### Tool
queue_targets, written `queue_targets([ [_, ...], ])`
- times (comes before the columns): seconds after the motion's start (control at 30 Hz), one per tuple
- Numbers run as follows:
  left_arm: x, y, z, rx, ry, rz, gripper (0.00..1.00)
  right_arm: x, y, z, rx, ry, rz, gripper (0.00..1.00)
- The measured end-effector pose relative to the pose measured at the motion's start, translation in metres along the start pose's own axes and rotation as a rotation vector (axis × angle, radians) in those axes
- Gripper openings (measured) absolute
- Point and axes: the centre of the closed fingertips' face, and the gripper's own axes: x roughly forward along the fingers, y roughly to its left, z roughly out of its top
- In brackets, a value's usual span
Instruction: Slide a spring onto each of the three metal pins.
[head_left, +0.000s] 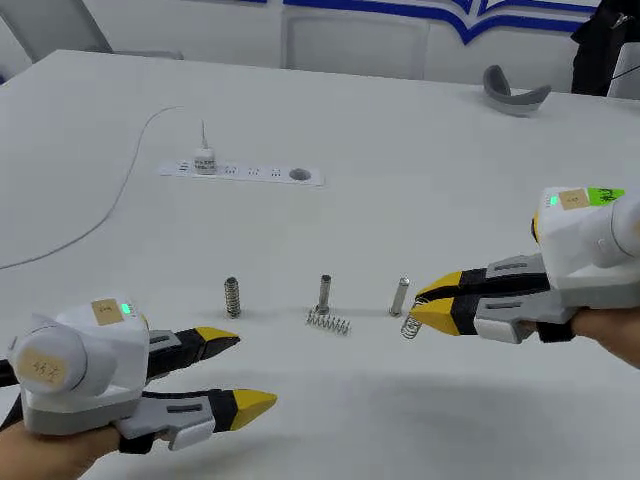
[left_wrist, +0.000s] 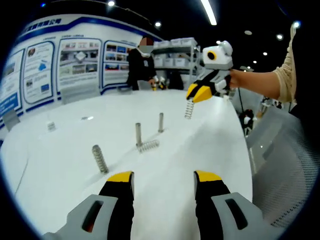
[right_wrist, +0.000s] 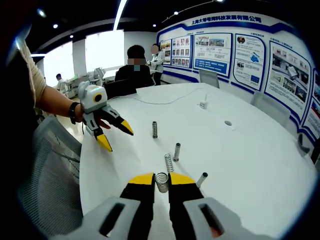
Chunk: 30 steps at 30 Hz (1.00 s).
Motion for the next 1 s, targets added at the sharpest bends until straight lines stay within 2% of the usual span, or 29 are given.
queue_targets([
  [0.27,-0.004,0.003,-0.001,-0.012,-0.001,0.02,0.49,-0.001,-0.022,0.001,0.025,0.0,-0.052,0.11],
  [0.63,-0.01,0.005,-0.003,-0.022,0.004,0.037,0.5,0.005,-0.055,0.013,0.044,-0.015,-0.138,0.11],
  [1.0,-0.013,0.005,-0.005,-0.027,0.008,0.043,0.51,0.018,-0.069,0.018,0.051,-0.006,-0.156,0.11],
])
